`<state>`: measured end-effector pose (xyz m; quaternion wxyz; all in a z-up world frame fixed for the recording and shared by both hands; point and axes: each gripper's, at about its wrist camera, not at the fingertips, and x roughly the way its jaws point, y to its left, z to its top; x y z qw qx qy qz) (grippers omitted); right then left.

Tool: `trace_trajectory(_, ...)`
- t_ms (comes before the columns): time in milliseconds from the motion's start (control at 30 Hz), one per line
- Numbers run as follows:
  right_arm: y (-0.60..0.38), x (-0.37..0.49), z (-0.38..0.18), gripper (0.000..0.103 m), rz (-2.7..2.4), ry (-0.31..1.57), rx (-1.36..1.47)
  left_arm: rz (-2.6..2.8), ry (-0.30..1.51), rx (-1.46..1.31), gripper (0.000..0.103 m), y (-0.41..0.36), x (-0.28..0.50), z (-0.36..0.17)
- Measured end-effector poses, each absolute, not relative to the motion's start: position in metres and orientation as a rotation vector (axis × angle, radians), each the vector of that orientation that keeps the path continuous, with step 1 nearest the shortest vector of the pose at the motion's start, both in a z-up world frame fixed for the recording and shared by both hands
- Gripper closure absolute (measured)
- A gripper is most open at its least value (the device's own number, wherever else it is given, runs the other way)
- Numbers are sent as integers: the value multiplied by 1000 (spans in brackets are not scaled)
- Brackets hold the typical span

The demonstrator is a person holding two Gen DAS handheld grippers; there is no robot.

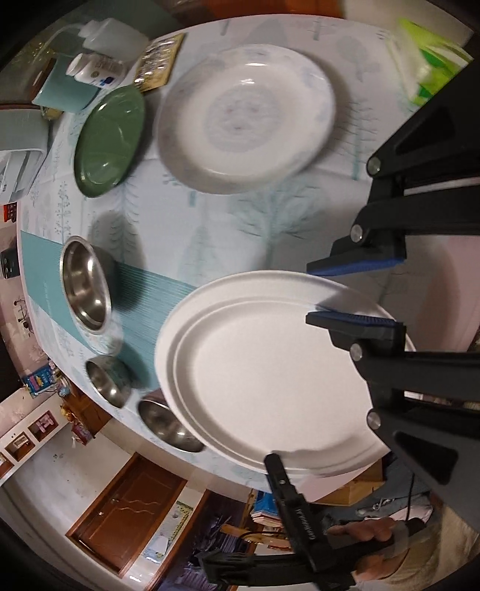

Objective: Organize plates and bowls

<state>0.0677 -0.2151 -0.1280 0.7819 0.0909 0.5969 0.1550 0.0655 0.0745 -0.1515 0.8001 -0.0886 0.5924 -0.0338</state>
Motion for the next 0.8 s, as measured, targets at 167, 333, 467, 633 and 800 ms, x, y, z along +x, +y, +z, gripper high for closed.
trace_trajectory(167,-212,44,-153,83,330,1319,202,-76,1284,-173,83,74,51,-171)
trace_trajectory(333,-212,31,-177,83,318,1368,239,-68,1298,-119,83,68,41,-190)
trace_trajectory(467,-204,27,-189,83,302,1387,195,-58,1315,-90,82,66,38,-203)
trace_trajectory(633,-198,23,-193,82,286,1397,158,-56,1340,-78,81,64,40,-214)
trace_trajectory(800,-195,22,-195,82,278,1399,146,-49,1354,-52,80,61,44,-220)
